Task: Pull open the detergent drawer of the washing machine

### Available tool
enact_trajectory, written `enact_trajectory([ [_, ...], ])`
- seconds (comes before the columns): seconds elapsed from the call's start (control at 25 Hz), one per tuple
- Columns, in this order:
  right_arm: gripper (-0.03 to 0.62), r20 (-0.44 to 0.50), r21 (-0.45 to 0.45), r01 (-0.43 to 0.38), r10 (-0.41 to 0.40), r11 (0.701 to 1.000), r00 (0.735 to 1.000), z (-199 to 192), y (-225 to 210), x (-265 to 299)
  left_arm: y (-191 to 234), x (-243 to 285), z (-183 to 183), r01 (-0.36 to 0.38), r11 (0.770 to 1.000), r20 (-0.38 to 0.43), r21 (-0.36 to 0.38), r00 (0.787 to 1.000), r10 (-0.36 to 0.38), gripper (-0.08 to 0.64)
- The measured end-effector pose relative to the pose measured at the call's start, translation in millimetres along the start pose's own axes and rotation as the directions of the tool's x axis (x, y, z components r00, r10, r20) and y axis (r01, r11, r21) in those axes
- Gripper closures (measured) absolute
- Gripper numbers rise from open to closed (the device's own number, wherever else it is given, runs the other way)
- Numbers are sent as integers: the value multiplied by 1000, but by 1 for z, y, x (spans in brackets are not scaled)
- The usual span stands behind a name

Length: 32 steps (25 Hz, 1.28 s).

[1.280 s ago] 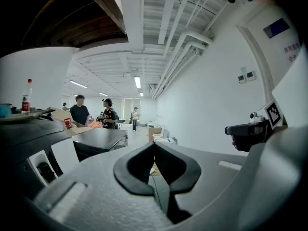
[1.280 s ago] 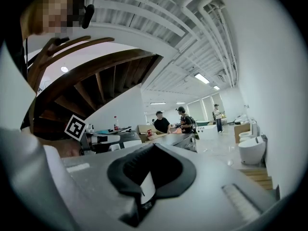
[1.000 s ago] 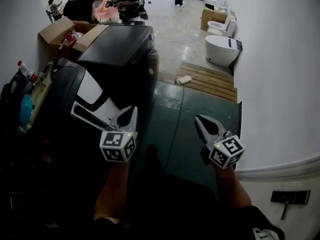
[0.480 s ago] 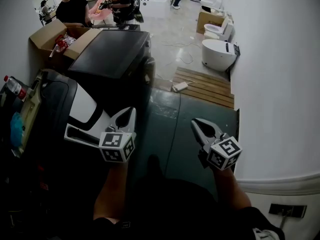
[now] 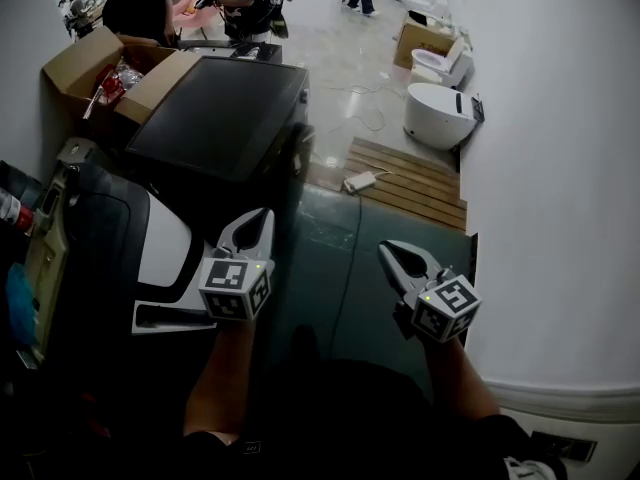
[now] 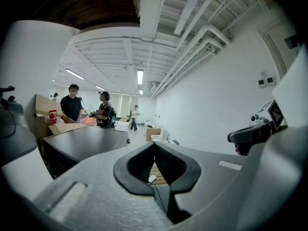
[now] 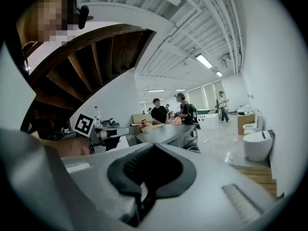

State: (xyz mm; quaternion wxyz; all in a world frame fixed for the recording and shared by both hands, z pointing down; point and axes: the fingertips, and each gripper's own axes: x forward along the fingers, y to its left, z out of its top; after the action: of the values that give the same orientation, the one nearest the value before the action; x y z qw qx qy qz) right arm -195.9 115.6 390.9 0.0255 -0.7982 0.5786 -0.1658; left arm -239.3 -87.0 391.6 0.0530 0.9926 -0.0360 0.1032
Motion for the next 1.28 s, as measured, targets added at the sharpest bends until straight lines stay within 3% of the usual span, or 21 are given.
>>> enact_trajectory([
  [0.24, 589, 10, 19, 11, -12, 1000, 1000, 8, -13, 48, 36, 29, 1, 19, 1000, -22, -2, 1000, -19, 549],
  [0.68, 589, -6, 87, -19, 19, 996, 1000, 10, -67, 99, 55, 89, 0, 7, 1000, -72, 1, 997, -7, 549],
  [0.92, 589, -10, 130, -55, 57, 990, 998, 24, -132, 135, 66, 153, 0, -45, 999, -97, 0, 994, 45, 549],
  [1.28, 589, -53, 138, -131, 139, 982, 989, 61, -247, 185, 48, 276, 21, -86, 996, -121, -30, 989, 81, 549],
])
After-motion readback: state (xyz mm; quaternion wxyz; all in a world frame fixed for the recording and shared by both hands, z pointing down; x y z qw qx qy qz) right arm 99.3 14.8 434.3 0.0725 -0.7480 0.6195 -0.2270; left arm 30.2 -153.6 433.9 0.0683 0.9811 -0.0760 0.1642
